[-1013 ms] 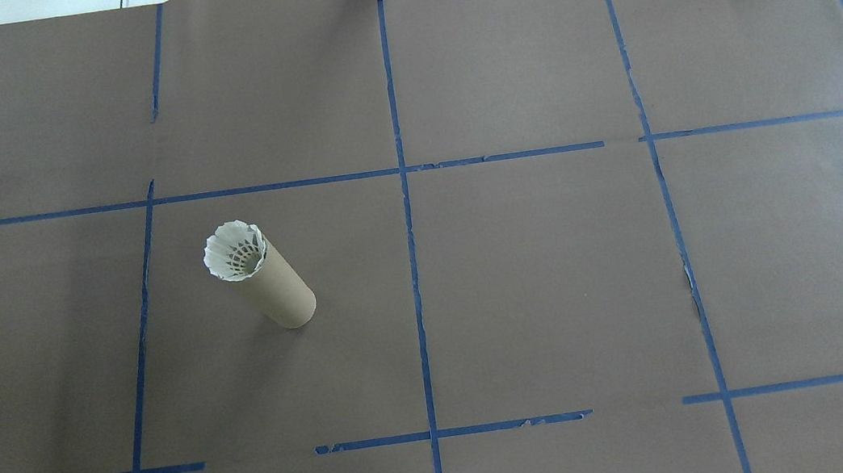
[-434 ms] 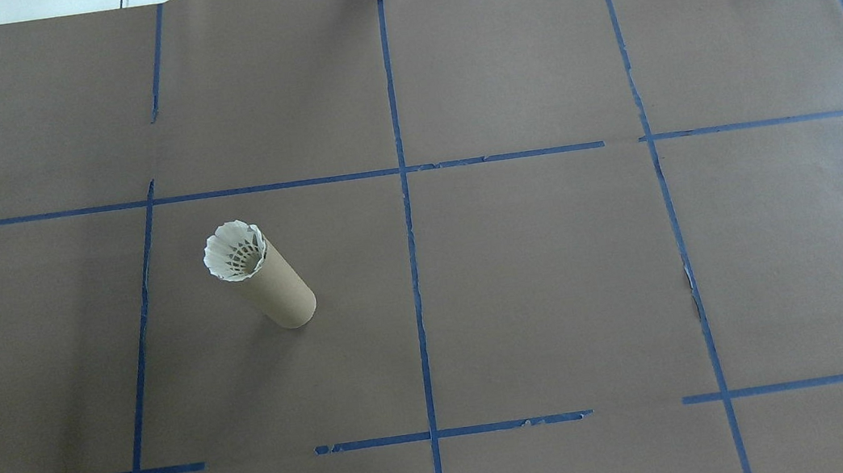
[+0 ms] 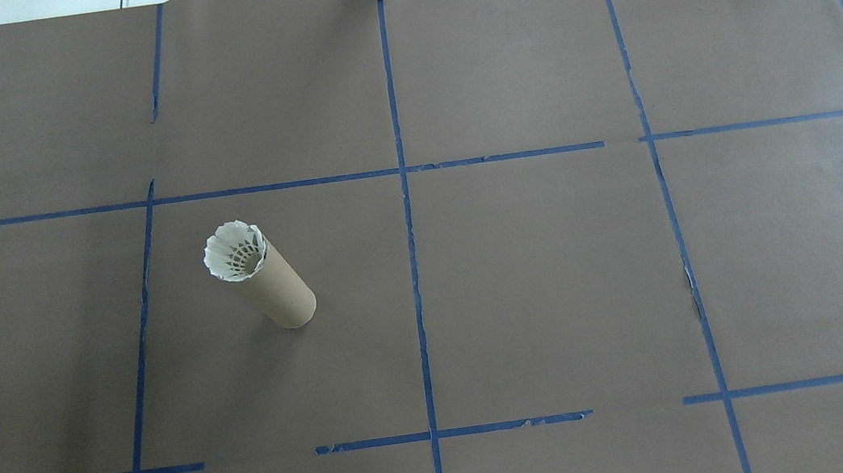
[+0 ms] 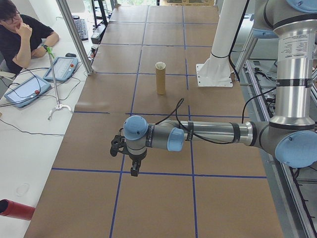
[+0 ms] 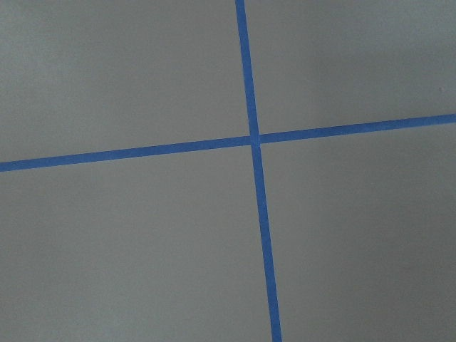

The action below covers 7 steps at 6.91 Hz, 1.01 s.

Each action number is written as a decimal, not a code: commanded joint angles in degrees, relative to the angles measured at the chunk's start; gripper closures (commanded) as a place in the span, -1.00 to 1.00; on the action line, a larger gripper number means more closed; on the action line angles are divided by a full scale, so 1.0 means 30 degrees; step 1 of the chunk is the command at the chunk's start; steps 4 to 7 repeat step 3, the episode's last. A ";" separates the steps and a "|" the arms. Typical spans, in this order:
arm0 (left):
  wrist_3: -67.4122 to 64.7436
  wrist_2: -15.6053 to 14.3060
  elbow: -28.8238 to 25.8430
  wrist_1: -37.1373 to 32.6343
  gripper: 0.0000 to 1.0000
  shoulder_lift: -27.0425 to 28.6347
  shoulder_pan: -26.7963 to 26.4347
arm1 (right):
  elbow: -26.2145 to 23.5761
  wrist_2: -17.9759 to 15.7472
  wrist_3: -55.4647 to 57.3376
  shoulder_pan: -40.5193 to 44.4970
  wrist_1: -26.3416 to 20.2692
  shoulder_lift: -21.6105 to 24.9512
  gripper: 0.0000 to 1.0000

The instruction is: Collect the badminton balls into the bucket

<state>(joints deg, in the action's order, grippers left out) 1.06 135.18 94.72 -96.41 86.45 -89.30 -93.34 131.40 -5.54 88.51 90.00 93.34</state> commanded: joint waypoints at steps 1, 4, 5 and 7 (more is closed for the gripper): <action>-0.0001 -0.0002 0.0067 -0.0002 -1.00 0.0069 0.0001 | 0.0000 0.0000 0.0000 0.0000 0.0000 0.0000 -1.00; -0.0001 -0.0002 0.0009 -0.0002 -1.00 0.0070 0.0001 | 0.0000 0.0000 0.0000 0.0000 0.0000 0.0000 -1.00; -0.0001 -0.0002 0.0009 -0.0002 -1.00 0.0070 0.0001 | 0.0000 0.0000 0.0000 0.0000 0.0000 0.0000 -1.00; -0.0001 -0.0002 0.0009 -0.0002 -1.00 0.0070 0.0001 | 0.0000 0.0000 0.0000 0.0000 0.0000 0.0000 -1.00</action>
